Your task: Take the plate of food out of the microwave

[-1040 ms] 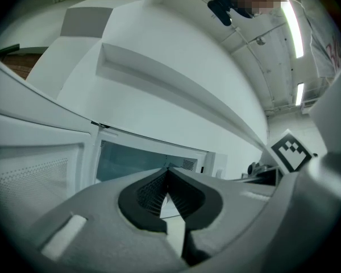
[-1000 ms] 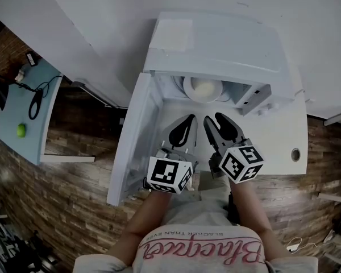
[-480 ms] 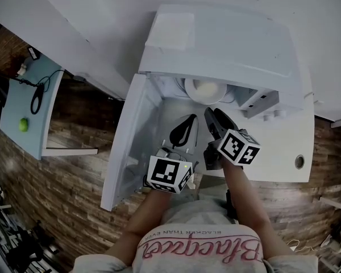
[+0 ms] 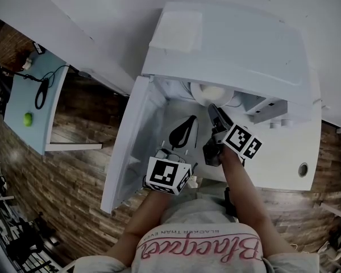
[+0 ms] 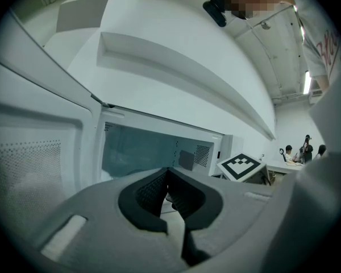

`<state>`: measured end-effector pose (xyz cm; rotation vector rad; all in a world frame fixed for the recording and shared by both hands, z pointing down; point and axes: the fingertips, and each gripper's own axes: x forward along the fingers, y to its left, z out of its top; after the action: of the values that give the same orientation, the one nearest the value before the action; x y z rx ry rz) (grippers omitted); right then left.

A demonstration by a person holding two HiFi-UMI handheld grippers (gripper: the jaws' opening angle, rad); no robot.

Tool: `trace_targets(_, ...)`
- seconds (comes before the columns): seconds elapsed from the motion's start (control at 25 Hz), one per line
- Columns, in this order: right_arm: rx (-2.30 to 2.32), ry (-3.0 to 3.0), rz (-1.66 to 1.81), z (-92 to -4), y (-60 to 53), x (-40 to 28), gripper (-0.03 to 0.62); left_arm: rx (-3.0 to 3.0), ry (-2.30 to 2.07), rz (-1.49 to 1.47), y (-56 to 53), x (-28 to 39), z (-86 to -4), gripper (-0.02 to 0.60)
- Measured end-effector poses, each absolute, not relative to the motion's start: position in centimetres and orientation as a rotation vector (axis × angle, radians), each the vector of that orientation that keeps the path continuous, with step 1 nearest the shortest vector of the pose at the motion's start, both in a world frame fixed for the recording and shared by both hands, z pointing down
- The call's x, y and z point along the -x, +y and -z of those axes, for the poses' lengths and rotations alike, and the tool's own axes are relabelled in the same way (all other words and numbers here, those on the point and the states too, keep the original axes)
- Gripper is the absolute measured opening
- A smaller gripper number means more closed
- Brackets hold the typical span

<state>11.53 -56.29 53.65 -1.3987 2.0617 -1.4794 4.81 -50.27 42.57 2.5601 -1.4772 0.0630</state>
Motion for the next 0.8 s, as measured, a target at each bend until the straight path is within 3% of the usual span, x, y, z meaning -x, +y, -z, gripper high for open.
trace_targets(0.48, 1.407, 1.795, 1.66, -54.4, -57.8, -11.6, 0.153, -2.549, -1.501, -0.061, -51.1, -3.8, -42.6, 0.005)
trace_targets(0.8, 1.527, 1.634, 1.814, -55.4, -57.9, -12.1, 0.08, -2.56, -1.502, -0.048, -50.8, -3.7, -42.3, 0.005)
